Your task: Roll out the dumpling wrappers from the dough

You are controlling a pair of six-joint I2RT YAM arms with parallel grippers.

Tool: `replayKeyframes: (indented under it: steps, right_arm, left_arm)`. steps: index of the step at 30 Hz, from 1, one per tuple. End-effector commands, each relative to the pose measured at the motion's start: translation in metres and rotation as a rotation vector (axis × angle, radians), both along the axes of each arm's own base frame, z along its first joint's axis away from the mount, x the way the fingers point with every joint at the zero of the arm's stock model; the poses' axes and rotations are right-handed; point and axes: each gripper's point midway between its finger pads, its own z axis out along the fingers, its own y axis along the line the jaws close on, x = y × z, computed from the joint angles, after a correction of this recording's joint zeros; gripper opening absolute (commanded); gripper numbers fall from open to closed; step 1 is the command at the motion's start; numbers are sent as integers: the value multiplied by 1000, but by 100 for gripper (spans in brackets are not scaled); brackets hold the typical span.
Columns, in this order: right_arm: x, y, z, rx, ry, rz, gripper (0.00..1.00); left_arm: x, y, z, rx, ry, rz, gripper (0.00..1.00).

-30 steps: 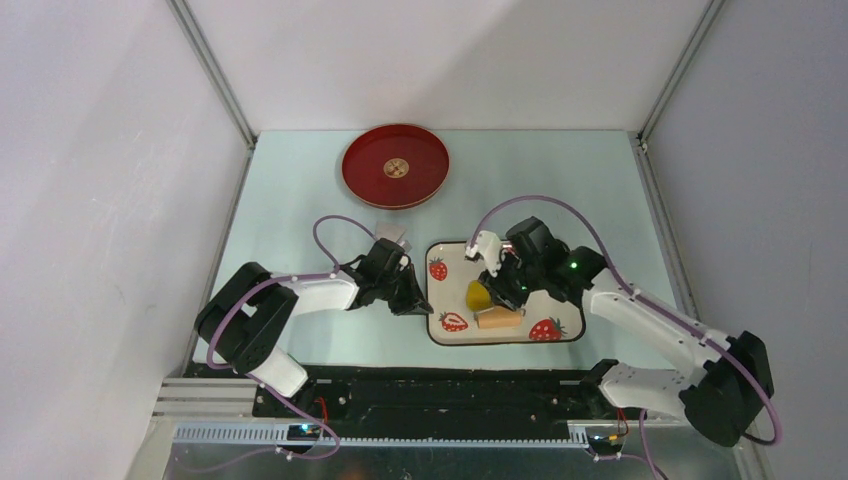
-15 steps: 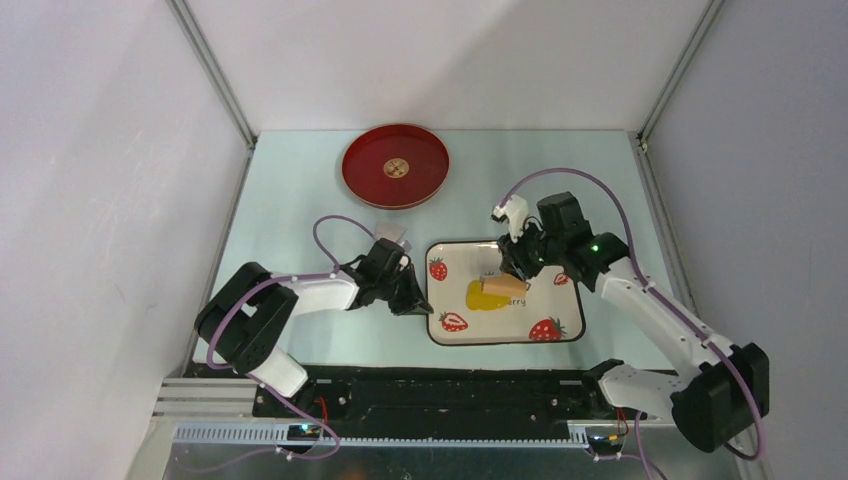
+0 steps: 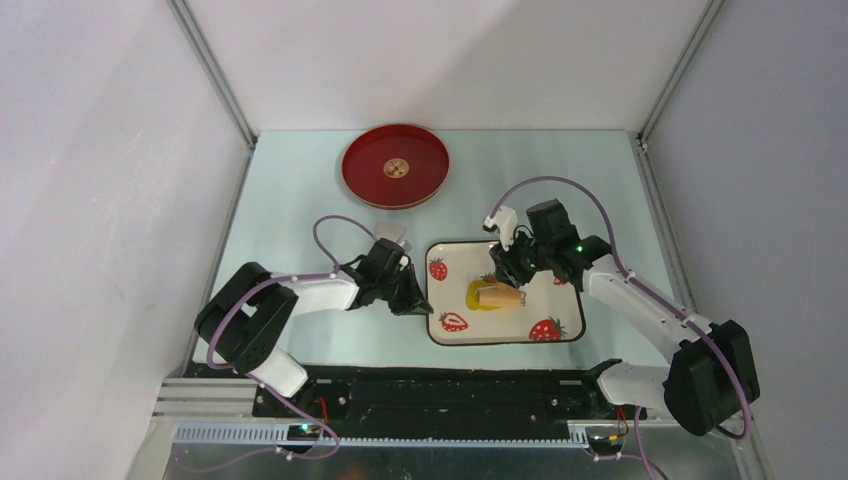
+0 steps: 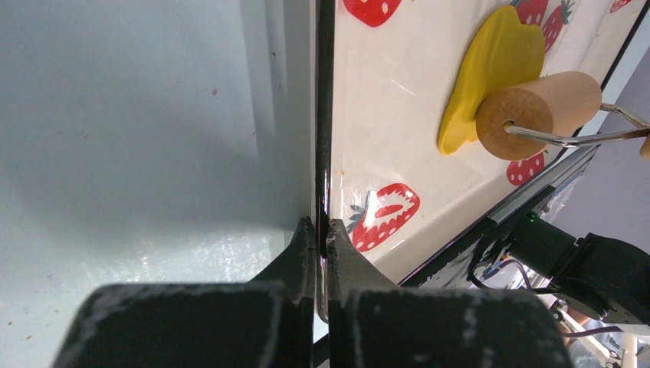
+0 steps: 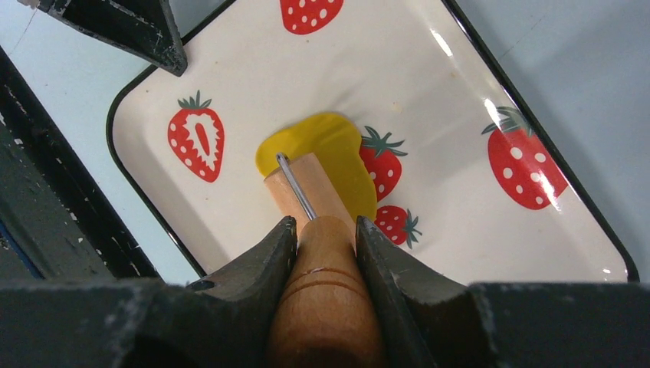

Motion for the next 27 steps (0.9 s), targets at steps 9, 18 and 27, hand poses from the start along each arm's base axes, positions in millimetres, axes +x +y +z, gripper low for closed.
replayKeyframes:
  steps: [9, 18, 27]
  right_arm:
    - [-47, -21, -56, -168, 96, 57, 0]
    - [-22, -15, 17, 0, -94, -54, 0]
    - [18, -36, 116, 287, -131, -354, 0]
  left_arm:
    - [-22, 24, -31, 136, 80, 1, 0]
    - [-21, 24, -29, 134, 77, 7, 0]
    - [-19, 30, -20, 132, 45, 21, 0]
